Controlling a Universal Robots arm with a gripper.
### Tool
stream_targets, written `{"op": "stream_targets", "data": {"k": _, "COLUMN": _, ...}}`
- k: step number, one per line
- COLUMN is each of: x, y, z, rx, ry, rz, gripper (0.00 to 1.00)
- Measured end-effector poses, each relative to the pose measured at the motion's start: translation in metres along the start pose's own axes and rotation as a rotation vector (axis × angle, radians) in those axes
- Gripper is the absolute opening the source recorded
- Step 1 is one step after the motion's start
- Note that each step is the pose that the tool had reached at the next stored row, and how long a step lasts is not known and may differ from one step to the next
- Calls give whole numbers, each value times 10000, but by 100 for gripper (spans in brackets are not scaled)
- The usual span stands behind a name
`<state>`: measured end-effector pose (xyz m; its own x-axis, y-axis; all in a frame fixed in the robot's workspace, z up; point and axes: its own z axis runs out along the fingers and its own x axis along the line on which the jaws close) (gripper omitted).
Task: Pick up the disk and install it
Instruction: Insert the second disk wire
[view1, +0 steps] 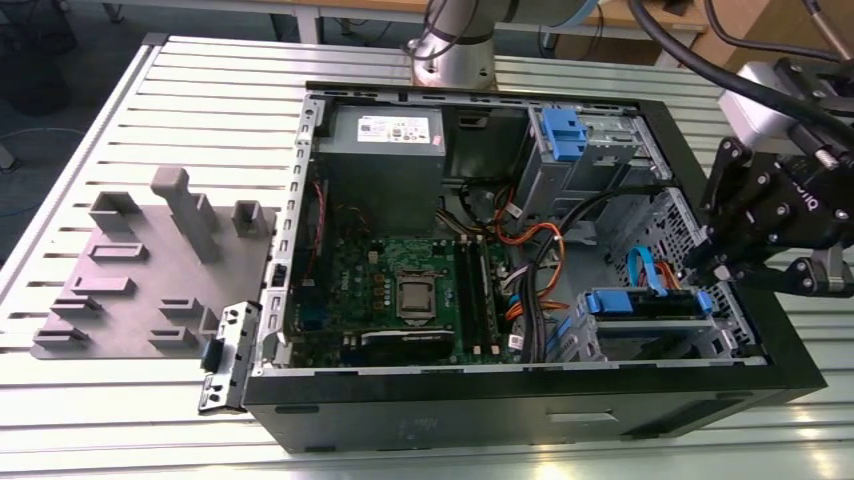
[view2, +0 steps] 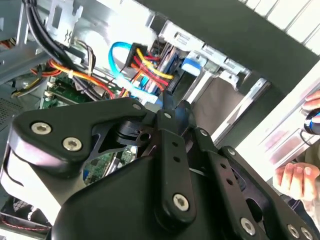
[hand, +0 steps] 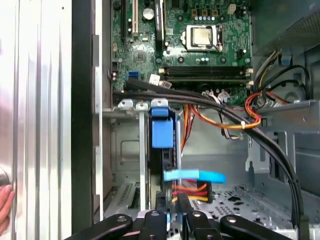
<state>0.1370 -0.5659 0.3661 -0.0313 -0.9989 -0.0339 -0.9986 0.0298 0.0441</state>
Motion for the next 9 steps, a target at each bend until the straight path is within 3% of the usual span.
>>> {"op": "stream_targets", "data": {"k": 5, "x": 2, "y": 45, "z": 1, "rx": 92, "ry": -11, "rz": -4, "gripper": 24}}
{"op": "stream_targets", "data": {"k": 9, "x": 1, "y": 46, "z": 1, "rx": 106, "ry": -12, "rz": -4, "gripper": 24}}
